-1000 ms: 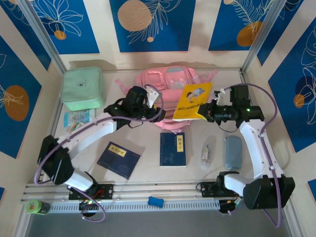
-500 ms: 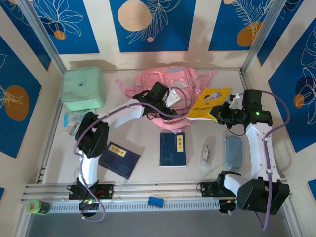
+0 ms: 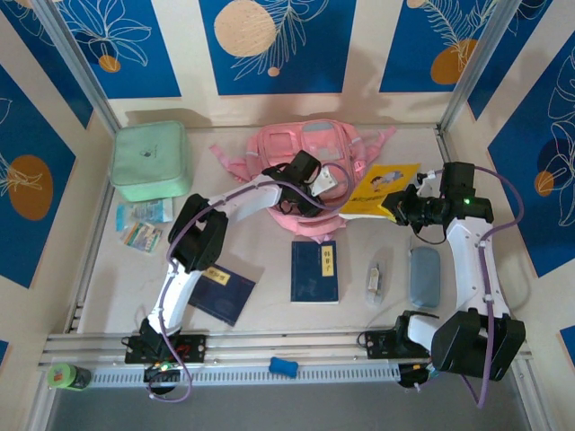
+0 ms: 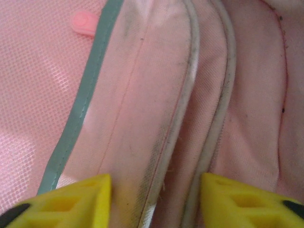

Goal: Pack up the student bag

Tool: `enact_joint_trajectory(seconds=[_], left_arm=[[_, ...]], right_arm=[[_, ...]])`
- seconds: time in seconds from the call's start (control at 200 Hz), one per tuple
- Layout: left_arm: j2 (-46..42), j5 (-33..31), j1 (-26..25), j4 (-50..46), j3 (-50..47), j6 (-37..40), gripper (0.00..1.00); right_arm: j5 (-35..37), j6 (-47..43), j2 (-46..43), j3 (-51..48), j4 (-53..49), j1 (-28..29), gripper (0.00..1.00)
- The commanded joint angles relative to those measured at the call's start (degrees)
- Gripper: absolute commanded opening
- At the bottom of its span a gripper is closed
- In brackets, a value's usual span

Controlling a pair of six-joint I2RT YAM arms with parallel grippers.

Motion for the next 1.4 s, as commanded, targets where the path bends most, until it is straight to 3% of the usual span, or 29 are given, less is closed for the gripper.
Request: enact_joint_trajectory(seconds=[0.0,0.19,0.285,0.535,0.695,0.86,1.016,1.131,1.226,1.336,1.396], left_arm=[[2.4,-0.8,2.1,0.8,2.0,-0.3,0.31],[-0.3,-4.5,2.1,1.8,1.4,-2.2,0.00],[-3.0,-13.5,2.2,2.0,0.8,-6.5,0.00],[-13.2,-22.0,2.4,1.0,-2.4,-16.1,0.00],[-15.1,-19.9,2.4,-1.1,0.8,-17.1,0.00],[-13.7,-26.3,2.4,-9.2,10.5,-19.9,0.00],[-15.1,-26.5,2.5,-9.4,12.2,-20.0,0.00],[-15.7,-24.0,2.6,-8.8,13.0,-20.1,0.00],[-14.5,-18.1,2.5,-12.0,13.5,-19.7,0.00],[-14.3,-4.2,2.4,-12.9,8.2,-13.4,0.00],[-14.2,0.4,2.2,-13.7,5.8,-11.3,0.10]], right_arm=[[-4.0,-0.4,-0.2,0.8,3.3,-0.2,0.00],[-3.5,-1.3,0.4,1.1,3.0,0.4,0.00],[-3.8,-1.5,1.6,1.8,3.0,1.4,0.00],[-1.7,-3.9,2.9,6.6,-1.0,5.4,0.00],[-0.6,-5.4,2.7,7.0,-3.6,5.5,0.00],[-2.0,-5.8,1.2,5.5,-4.2,6.7,0.00],[-4.1,-7.0,2.7,5.1,-4.8,8.8,0.00],[-8.4,-3.3,3.7,2.5,1.5,10.9,0.00],[-6.9,-4.4,5.1,3.7,0.0,11.7,0.00],[-5.9,-4.2,3.6,2.9,0.3,9.4,0.00],[-5.1,-4.9,3.4,3.0,-0.7,7.4,0.00]])
